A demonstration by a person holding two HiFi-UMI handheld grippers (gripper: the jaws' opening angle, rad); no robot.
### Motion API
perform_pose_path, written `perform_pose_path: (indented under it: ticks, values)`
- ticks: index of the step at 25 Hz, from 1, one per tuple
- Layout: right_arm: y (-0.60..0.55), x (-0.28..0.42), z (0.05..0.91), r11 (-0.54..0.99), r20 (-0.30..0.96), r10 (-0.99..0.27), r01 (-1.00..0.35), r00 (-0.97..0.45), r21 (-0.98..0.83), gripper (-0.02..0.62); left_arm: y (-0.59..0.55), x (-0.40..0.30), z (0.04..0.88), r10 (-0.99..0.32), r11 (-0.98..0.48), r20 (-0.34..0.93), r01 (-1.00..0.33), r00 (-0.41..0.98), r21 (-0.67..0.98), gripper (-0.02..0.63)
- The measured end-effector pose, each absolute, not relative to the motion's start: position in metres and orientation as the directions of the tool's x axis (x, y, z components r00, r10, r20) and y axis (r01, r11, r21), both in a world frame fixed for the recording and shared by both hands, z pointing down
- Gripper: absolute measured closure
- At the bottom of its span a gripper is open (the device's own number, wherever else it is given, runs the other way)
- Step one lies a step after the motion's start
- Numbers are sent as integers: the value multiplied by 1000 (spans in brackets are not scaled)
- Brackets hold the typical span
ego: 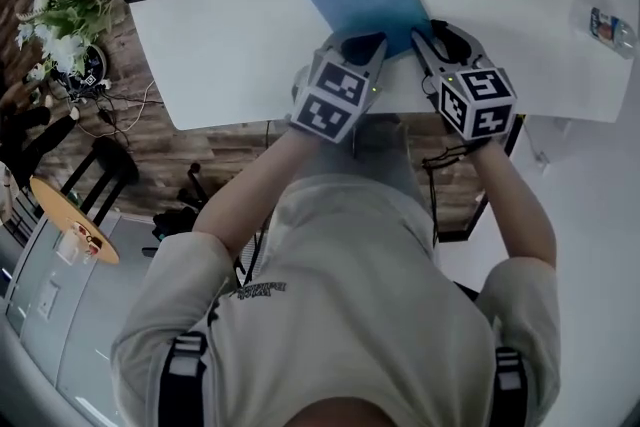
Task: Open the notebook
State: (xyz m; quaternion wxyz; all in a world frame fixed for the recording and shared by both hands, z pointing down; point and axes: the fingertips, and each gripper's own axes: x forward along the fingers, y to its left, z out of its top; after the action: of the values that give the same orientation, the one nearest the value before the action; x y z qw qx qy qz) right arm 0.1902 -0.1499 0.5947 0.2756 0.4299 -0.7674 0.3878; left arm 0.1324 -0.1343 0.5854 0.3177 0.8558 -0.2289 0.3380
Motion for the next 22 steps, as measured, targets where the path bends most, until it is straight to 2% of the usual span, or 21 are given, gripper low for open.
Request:
perform_pose_path:
  ticks: [3, 6, 10, 17, 22]
  values:
    - [-150, 191, 594, 352, 757, -448, -872, -475, -340, 459, -135, 133, 588, -179, -697, 730, -609, 660, 379, 606]
    - [-153, 195, 584, 355, 746, -471, -876, -470, -327, 523, -136, 133, 586, -189, -692, 721, -611, 666, 384, 606]
    - [-152, 185, 558, 384, 707, -490, -855, -510, -350, 562, -140, 130, 568, -232, -692, 687, -614, 688, 381, 606]
    - [-134, 139, 488, 507, 597, -492, -766, -634, -396, 583, -134, 90, 506, -344, -672, 634, -653, 693, 349, 606]
    - [-102, 66, 462, 661, 556, -378, -636, -740, -398, 584, -118, 37, 481, -407, -615, 626, -706, 665, 351, 606]
